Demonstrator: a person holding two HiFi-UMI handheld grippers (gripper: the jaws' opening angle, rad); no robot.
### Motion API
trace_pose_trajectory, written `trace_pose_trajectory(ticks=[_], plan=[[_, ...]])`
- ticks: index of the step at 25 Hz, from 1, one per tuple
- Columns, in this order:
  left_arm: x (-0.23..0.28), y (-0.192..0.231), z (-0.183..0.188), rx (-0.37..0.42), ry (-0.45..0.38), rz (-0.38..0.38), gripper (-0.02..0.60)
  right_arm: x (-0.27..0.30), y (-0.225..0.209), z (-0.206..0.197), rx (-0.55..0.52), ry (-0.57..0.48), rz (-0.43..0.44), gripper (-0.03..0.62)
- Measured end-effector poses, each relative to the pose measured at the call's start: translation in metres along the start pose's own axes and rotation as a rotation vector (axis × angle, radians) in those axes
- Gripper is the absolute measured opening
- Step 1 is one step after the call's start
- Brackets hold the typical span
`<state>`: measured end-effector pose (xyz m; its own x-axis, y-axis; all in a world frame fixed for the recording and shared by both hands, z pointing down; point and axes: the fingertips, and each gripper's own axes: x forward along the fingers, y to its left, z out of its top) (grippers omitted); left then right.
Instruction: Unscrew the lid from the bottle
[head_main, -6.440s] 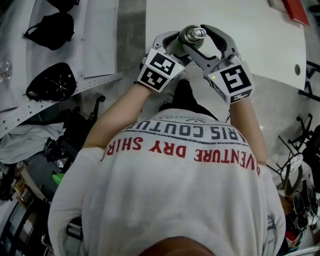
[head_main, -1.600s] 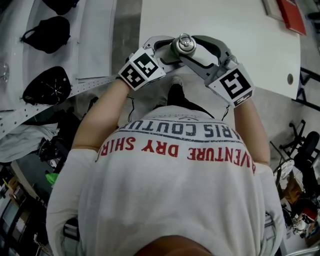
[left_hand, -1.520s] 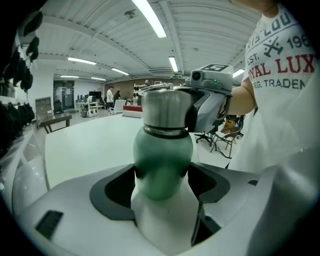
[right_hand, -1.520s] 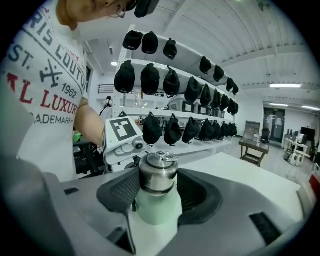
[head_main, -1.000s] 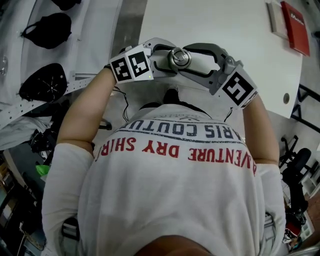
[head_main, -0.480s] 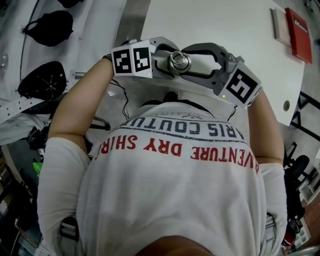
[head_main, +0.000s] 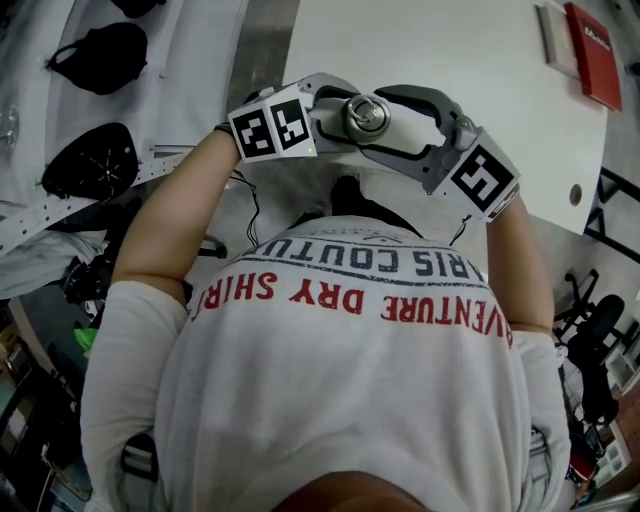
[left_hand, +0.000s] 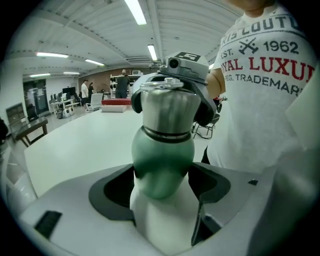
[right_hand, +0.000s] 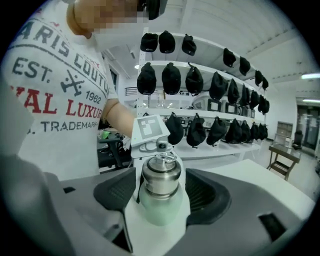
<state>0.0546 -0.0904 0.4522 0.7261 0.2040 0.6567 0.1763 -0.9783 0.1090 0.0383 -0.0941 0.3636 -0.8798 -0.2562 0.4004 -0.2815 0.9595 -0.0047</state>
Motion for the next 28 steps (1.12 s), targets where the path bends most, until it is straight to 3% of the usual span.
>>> trace_pose_trajectory(ticks=[5,11,21,28], plan=[[0.000,-0.001,0.000,-0.078,-0.053,0.080,0.350,-0.010,-0.004,0.001,0.067,-0.045,-0.202,0.291],[0.001,-0.002,0.003,-0.168,-0.119,0.195,0.350,-0.009,-0.004,-0.005,0.177,-0.049,-0.378,0.291],[0.002,-0.004,0.003,-0.265,-0.176,0.335,0.350,-0.007,-0.009,0.003,0.248,-0.100,-0.566,0.291],[0.002,-0.003,0.002,-0.292,-0.193,0.366,0.350,0.004,-0.013,0.003,0.214,-0.063,-0.586,0.265]])
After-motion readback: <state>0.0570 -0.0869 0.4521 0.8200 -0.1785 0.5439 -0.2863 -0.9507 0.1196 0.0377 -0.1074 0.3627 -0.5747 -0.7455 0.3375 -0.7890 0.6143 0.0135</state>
